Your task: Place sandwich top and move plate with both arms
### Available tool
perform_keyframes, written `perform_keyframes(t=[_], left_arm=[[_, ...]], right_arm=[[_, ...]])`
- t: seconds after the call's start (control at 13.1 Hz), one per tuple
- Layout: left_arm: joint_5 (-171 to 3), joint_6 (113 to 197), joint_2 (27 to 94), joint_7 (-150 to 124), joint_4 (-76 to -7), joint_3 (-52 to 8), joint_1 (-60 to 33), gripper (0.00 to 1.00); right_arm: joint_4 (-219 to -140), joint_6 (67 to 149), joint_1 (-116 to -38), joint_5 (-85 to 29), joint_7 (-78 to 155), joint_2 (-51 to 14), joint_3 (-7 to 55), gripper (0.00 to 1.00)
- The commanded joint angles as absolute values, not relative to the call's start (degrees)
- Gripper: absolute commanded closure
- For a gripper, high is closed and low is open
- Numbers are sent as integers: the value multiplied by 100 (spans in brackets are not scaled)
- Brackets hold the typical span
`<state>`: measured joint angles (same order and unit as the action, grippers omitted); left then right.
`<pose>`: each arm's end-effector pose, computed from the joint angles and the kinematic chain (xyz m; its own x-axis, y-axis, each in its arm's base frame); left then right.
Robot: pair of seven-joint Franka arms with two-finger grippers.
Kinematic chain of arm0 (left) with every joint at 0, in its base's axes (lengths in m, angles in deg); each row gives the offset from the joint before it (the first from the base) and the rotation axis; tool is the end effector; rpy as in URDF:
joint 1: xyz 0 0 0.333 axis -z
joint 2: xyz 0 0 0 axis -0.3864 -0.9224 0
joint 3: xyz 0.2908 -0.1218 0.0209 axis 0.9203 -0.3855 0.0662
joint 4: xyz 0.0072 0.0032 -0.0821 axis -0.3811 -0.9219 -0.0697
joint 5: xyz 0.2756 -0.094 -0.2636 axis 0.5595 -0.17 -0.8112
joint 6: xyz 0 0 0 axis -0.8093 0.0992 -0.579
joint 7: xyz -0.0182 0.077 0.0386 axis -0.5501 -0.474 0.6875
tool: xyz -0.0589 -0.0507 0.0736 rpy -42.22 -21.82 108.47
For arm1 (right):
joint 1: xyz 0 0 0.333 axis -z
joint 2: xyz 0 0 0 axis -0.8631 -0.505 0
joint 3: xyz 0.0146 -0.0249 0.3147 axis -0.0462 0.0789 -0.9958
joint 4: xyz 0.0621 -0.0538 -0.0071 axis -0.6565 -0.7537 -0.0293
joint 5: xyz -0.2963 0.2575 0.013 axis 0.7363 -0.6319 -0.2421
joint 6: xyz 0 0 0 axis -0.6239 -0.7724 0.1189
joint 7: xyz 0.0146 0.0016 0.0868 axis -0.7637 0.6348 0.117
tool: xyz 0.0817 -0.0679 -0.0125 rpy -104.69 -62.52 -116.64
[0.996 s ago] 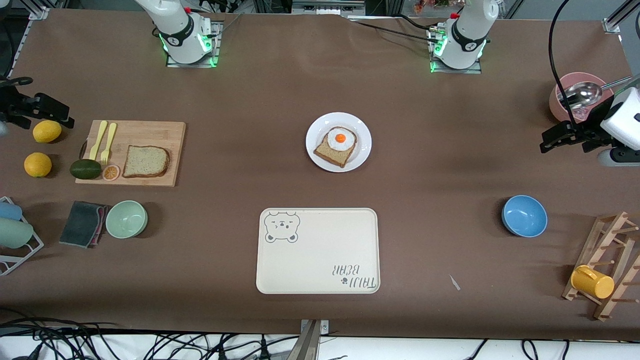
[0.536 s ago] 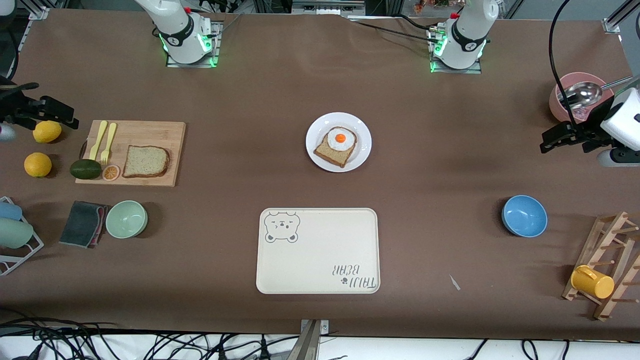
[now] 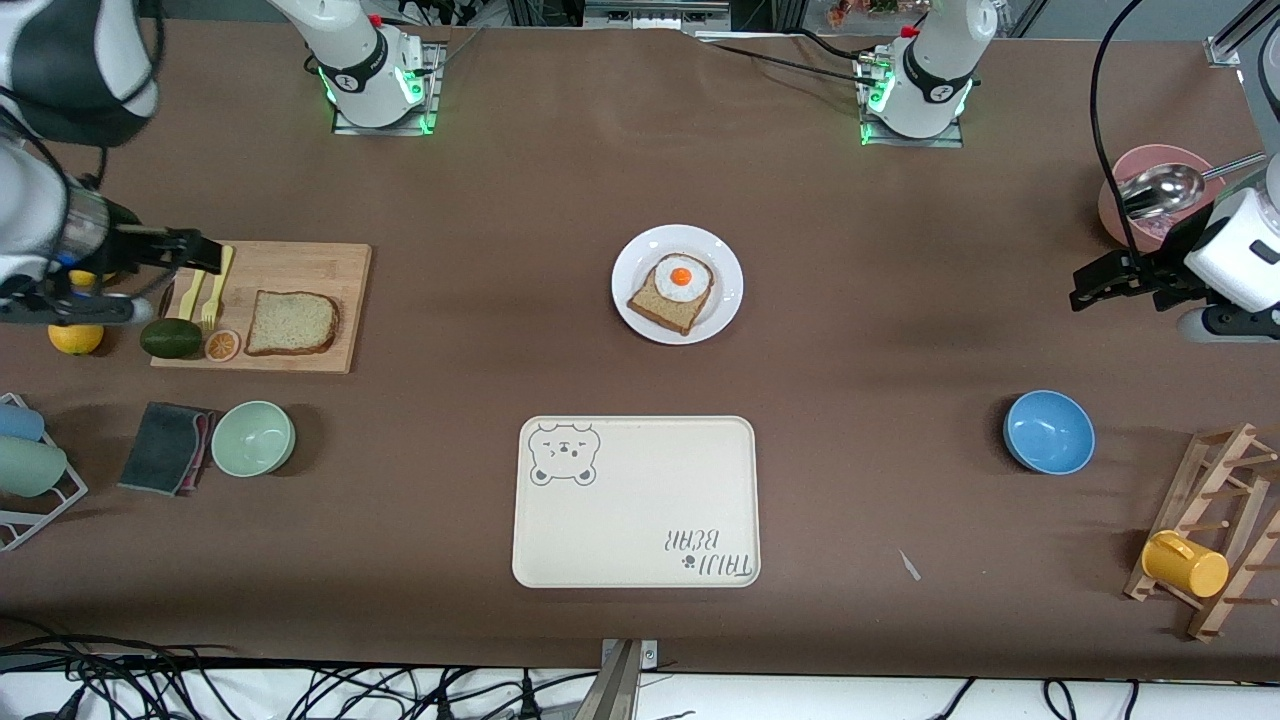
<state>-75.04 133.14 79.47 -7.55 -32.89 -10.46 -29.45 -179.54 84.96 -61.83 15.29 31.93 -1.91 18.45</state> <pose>0.5928 0.0062 0.5554 0.9983 0.0260 -0.0515 0.0267 -0.9996 0.0115 0.5741 0.0122 0.4877 0.9732 0.0167 -0.2294 0.0443 -0.9923 0.1154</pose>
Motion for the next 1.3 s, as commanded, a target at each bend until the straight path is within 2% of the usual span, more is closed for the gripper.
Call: perform_keyframes(t=[0.0, 0.23, 0.46, 0.61, 0.84, 1.07, 1.23], left_arm=[[-7499, 13242, 7698, -747, -3135, -1060, -2941, 0], [-7981, 13251, 7558, -764, -3109, -1060, -2976, 0], [-8063, 13251, 7347, -720, -3135, -1077, -2880, 0], [-8063, 13251, 7154, -755, -3100, -1077, -2652, 0], [-8063, 13242, 7126, -764, -3091, -1077, -2624, 0], [-8063, 13251, 7135, -957, -2961, -1077, -2624, 0], [-8237, 13251, 7109, -958, -2793, -1068, -2615, 0]], right_arm=[[-18709, 9246, -6327, 1685, 2920, -240, 1851, 1], [-19528, 10108, -6371, 1877, 2559, -231, 1842, 5], [-20379, 11311, -6441, 2282, 2226, -258, 1842, 21], [-20680, 11840, -6581, 2458, 1892, -415, 1842, 33], [-20725, 12079, -6871, 3307, 910, -880, 1842, 35], [-20900, 12280, -7029, 4109, 74, -1083, 1824, 36], [-21059, 12597, -7065, 4714, -559, -1259, 1824, 42]])
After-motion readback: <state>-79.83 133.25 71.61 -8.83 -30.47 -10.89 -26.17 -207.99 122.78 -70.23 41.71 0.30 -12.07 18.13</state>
